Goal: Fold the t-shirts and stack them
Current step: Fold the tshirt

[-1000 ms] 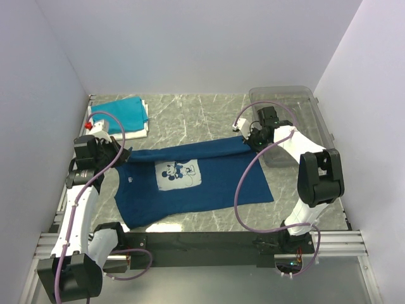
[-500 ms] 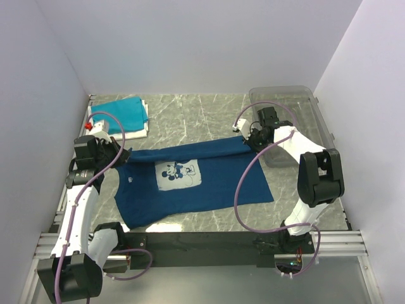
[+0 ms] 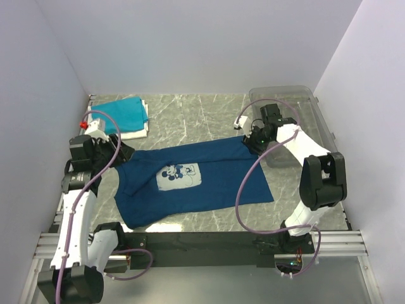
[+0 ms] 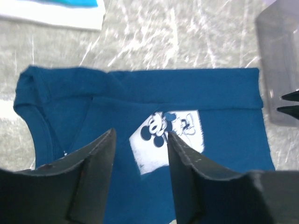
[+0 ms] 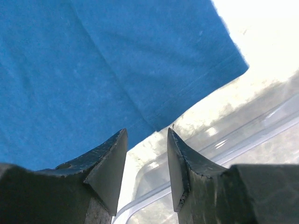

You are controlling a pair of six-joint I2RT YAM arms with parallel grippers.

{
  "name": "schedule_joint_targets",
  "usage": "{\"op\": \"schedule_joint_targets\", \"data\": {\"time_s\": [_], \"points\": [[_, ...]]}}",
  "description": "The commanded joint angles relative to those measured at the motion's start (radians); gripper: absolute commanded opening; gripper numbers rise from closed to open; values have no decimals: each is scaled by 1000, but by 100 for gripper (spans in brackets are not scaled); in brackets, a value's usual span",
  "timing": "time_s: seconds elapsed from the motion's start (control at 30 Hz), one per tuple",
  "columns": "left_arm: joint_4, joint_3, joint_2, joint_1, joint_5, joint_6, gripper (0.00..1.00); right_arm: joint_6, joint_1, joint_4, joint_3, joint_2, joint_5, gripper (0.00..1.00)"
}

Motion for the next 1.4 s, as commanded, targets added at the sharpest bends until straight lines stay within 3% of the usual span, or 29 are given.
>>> {"op": "schedule_joint_targets", "data": {"time_s": [0.0,0.03,0.17,0.4,0.57,0.73,0.87,1.03,1.2,1.37], "points": [[-6,66,-54,-1,-8,3,57,3,0,-49,85,-34,-77,47],[-2,64,-52,0,-17,0,61,3,5,-58,93,-23,-86,47],[32,43,0,0,13,-17,63,-2,57,-134,133,16,-144,48],[0,70,153,0,-43,-63,61,116,346,-198,283,139,-302,47],[-13,84,68,0,-258,-161,65,460,494,-148,614,334,-382,47],[43,-2,-49,2,-267,-303,71,794,596,-42,890,580,-335,50],[-9,-20,-77,2,-270,-279,70,900,641,59,1053,700,-287,52],[36,-28,-9,0,-179,-196,72,801,627,73,1026,677,-356,52],[96,12,277,0,-45,-153,55,660,505,103,764,464,-420,52],[139,66,487,-15,-74,-117,52,603,404,79,552,330,-480,53]]}}
